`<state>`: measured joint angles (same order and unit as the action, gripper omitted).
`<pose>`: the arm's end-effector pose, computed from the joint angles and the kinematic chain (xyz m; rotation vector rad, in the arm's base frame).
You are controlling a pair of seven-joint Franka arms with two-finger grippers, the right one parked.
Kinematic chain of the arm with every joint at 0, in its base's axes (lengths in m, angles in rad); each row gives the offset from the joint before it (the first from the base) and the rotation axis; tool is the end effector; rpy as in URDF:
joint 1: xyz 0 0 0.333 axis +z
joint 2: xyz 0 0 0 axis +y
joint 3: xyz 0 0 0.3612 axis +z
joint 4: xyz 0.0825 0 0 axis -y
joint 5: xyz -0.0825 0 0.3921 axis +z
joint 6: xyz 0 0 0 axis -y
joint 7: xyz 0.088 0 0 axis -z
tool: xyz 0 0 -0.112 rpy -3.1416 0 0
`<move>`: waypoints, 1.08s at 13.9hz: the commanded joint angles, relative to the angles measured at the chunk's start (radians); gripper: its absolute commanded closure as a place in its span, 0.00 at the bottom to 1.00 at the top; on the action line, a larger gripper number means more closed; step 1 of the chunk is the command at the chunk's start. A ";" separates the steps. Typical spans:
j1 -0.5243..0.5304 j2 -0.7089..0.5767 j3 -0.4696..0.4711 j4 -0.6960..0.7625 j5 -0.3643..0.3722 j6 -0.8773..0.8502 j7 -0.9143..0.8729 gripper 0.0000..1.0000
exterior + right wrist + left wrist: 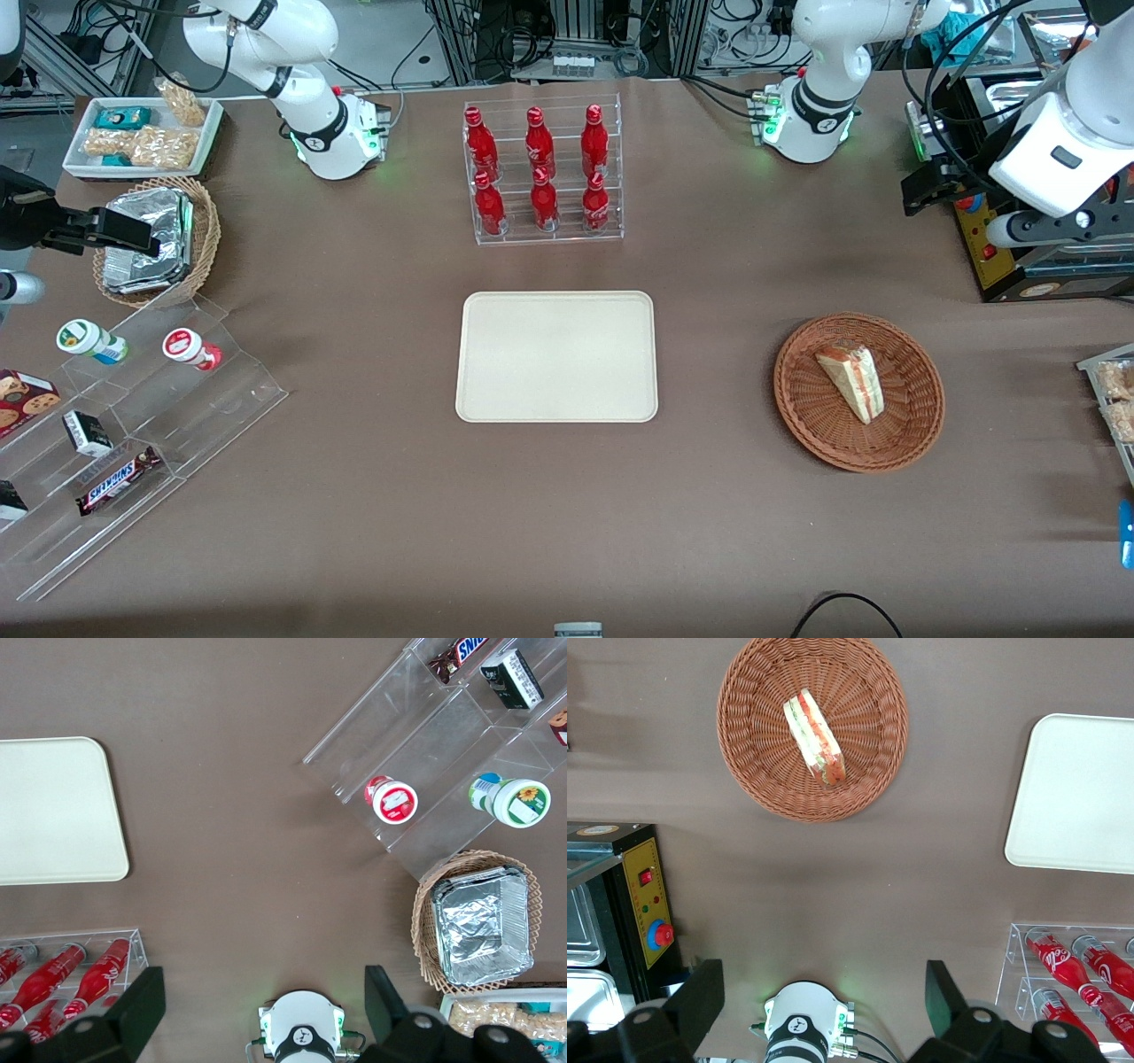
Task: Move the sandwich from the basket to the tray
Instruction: 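Move the left gripper toward the wicker basket holding the sandwich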
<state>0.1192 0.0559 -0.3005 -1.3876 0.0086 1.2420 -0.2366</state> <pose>0.5363 -0.0908 0.6946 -3.0921 -0.0867 0.3047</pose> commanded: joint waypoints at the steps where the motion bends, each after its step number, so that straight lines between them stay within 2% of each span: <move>1: -0.003 -0.004 -0.002 -0.007 -0.010 0.016 -0.001 0.00; 15: 0.000 0.022 0.000 -0.011 -0.003 0.045 -0.003 0.00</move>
<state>0.1183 0.0853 -0.3012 -1.3885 0.0087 1.2699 -0.2368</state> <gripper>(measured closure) 0.000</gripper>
